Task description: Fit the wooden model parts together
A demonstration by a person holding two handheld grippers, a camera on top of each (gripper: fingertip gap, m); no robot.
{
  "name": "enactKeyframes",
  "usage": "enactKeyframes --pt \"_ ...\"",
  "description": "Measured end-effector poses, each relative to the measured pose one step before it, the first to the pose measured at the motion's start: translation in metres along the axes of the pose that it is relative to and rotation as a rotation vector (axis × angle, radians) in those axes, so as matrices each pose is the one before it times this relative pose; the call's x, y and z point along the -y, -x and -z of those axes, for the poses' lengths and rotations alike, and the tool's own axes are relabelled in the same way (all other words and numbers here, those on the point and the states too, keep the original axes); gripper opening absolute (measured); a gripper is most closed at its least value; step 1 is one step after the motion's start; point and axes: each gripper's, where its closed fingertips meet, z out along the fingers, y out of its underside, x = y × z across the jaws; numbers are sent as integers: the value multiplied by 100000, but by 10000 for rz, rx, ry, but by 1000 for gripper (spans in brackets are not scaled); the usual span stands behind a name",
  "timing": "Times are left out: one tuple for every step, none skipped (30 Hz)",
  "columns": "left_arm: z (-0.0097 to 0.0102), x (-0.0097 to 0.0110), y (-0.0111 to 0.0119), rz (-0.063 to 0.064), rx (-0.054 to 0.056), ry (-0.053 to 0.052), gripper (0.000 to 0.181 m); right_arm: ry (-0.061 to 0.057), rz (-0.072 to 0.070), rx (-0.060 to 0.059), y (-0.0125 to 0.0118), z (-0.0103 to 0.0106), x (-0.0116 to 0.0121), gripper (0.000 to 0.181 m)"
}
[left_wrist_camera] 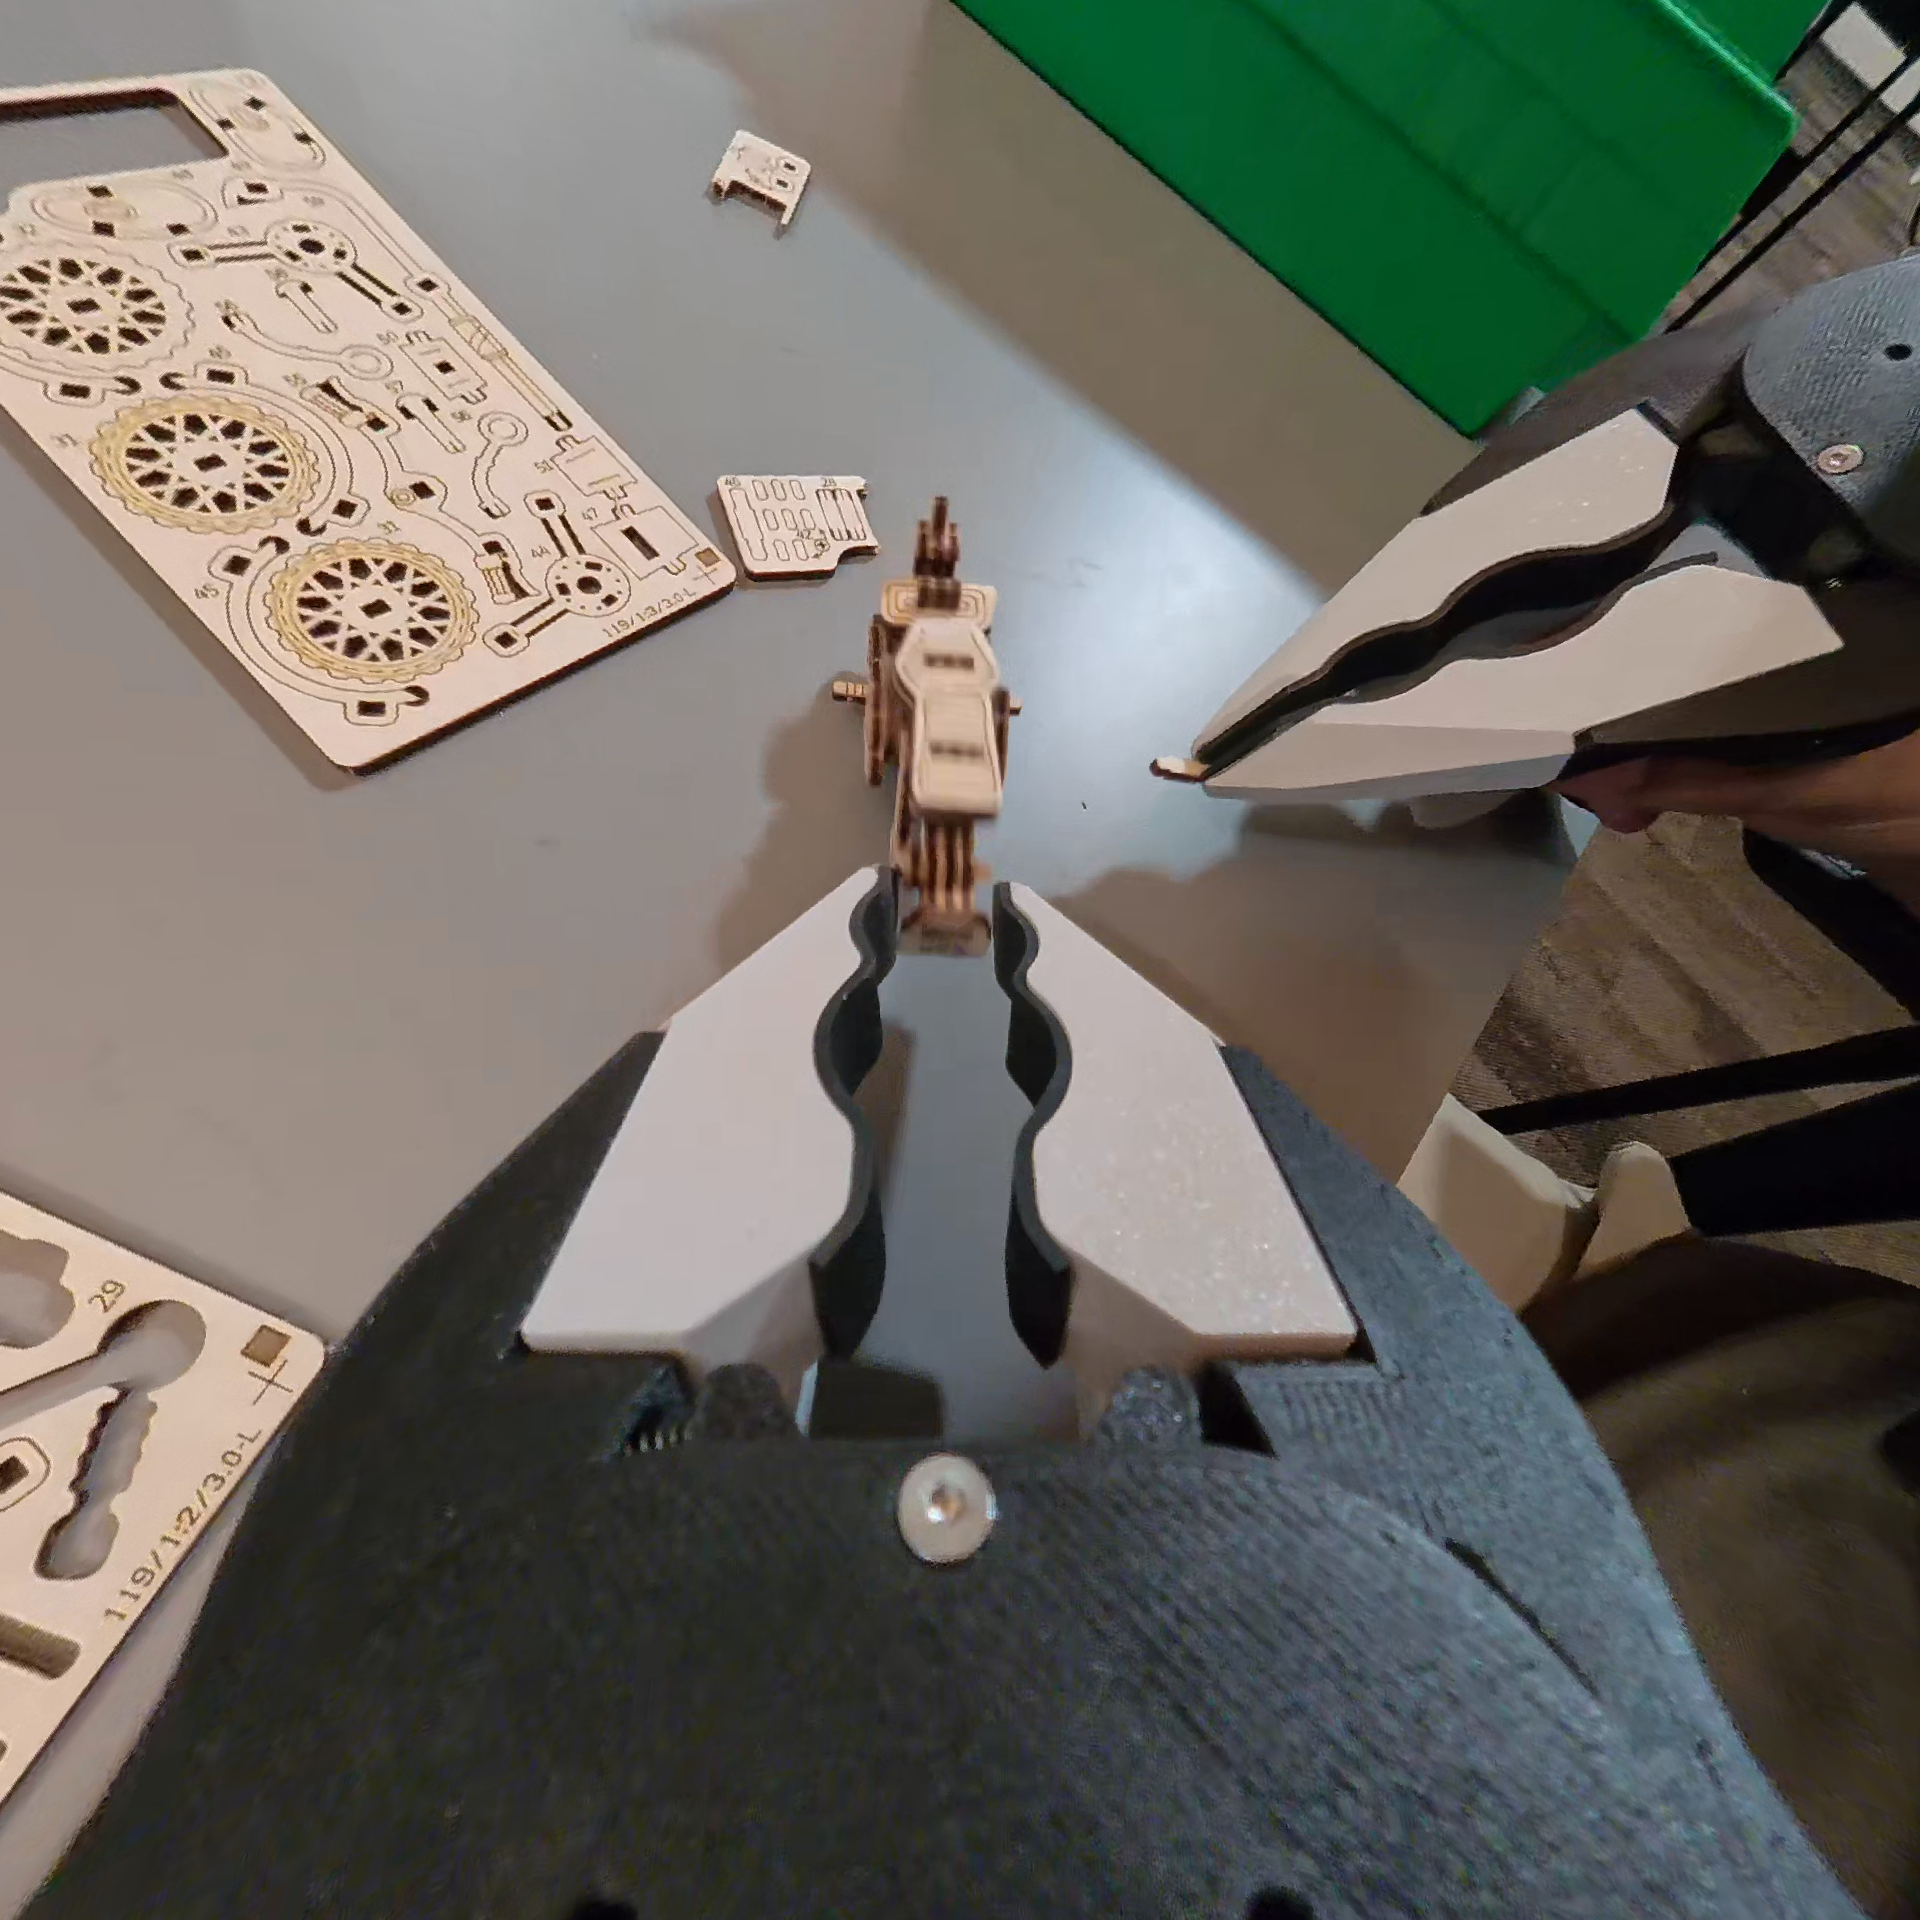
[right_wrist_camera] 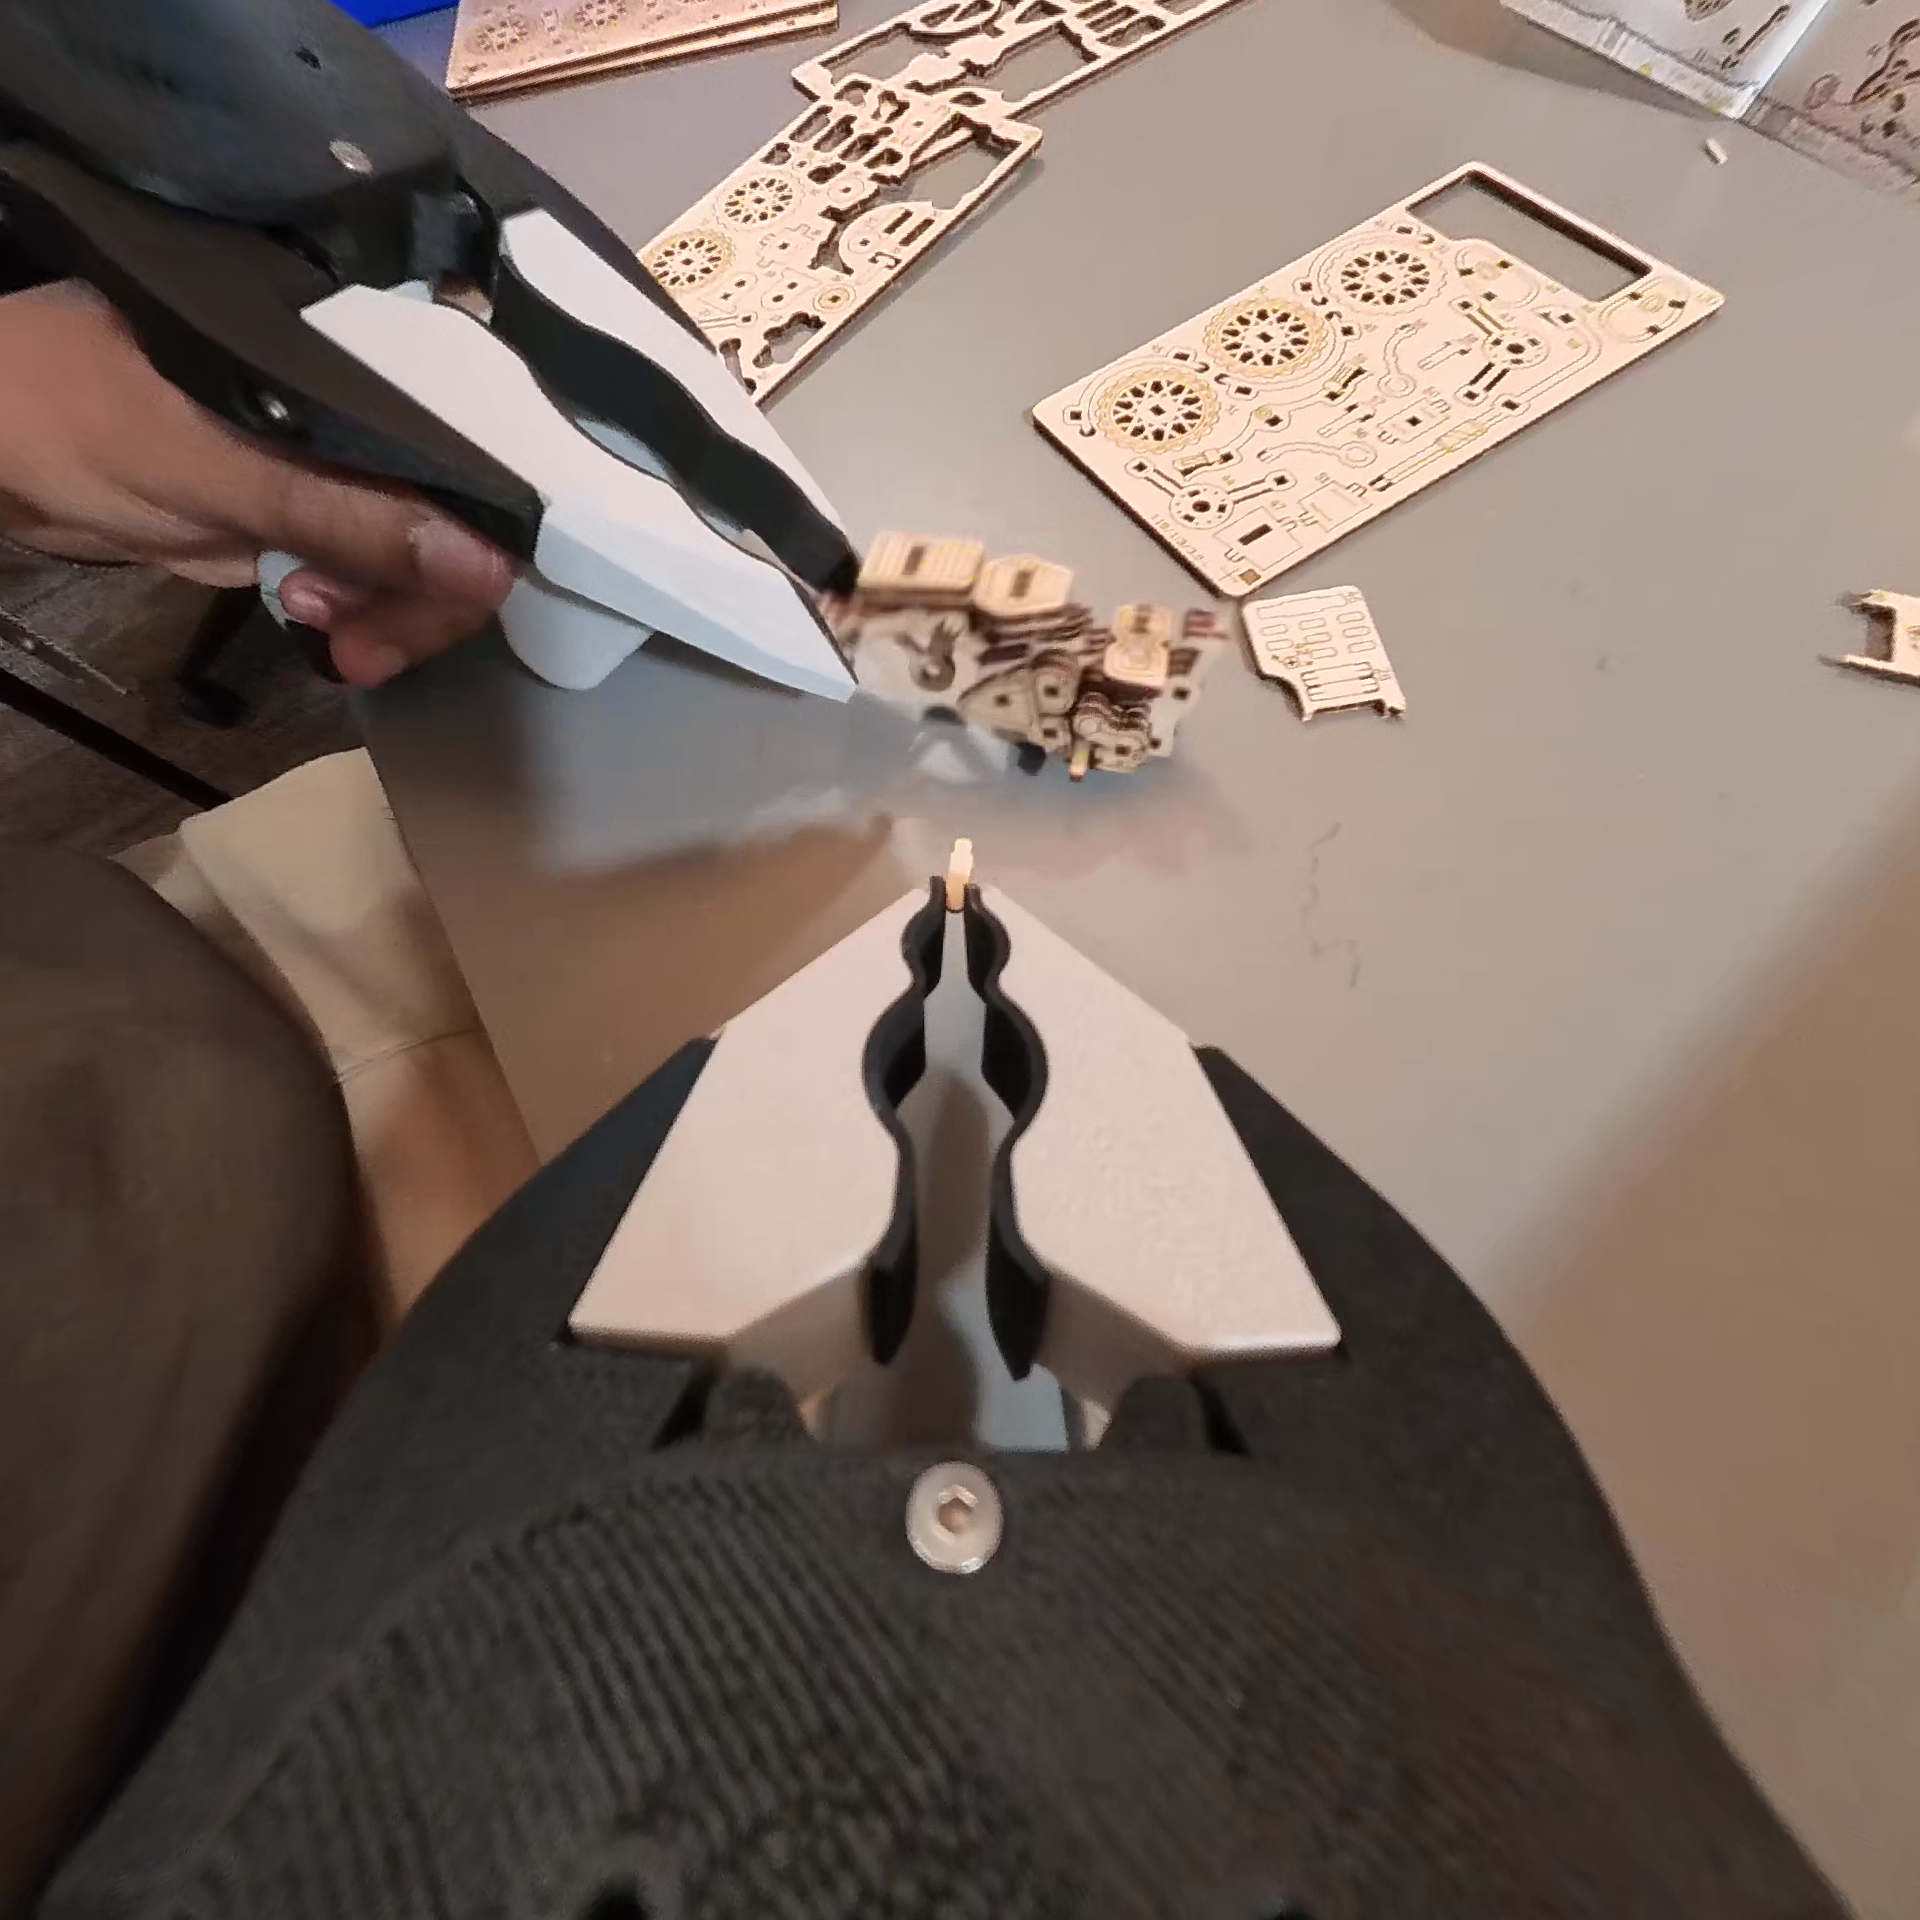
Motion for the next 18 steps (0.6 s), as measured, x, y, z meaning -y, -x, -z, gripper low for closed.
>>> enactKeyframes --pt "22 -9 14 33 -20 -8 16 -30 -38 31 12 41 30 1" --pt "16 6 3 2 8 -9 16 -30 -43 33 4 34 26 1" --pt "-10 3 -14 -20 12 -1 17 -29 -42 32 12 30 28 1" --pt "-2 -16 -43 -36 -10 9 17 -30 -41 25 2 35 37 1" --pt "-1 -5 -67 -41 -14 1 17 -28 -37 24 1 20 34 1" --pt "-2 15 -38 -31 -4 -10 17 -24 -35 23 -3 17 20 1" --pt "8 8 -25 -14 -11 -9 17 -23 -33 19 0 18 30 1" --pt "25 18 -8 7 -14 -19 18 -23 -30 16 -5 2 28 1" --pt "37 53 2 21 -16 -43 18 -20 -26 13 -1 4 35 1" --pt "58 52 -12 31 -33 -50 19 -19 -22 12 -7 0 25 1" --pt "62 -3 13 48 -33 -18 21 -16 -19 13 1 -3 23 1" --pt "102 -16 65 60 -12 -20 23 -17 -16 13 0 2 32 1" --pt "171 30 65 30 1 -71 27 -21 -13 12 7 12 27 1" --pt "254 44 149 -43 64 -88 31 -30 -6 12 11 24 50 1" --pt "346 189 326 -112 228 -168 35 -50 6 29 46 47 87 1" --pt "464 469 180 -235 208 -321 37 -92 33 77 134 68 155 1" --pt "523 715 -283 -356 -13 -435 40 -117 29 117 208 80 205 1" --pt "474 835 -708 -416 -215 -449 42 -110 -12 193 320 43 193 1"
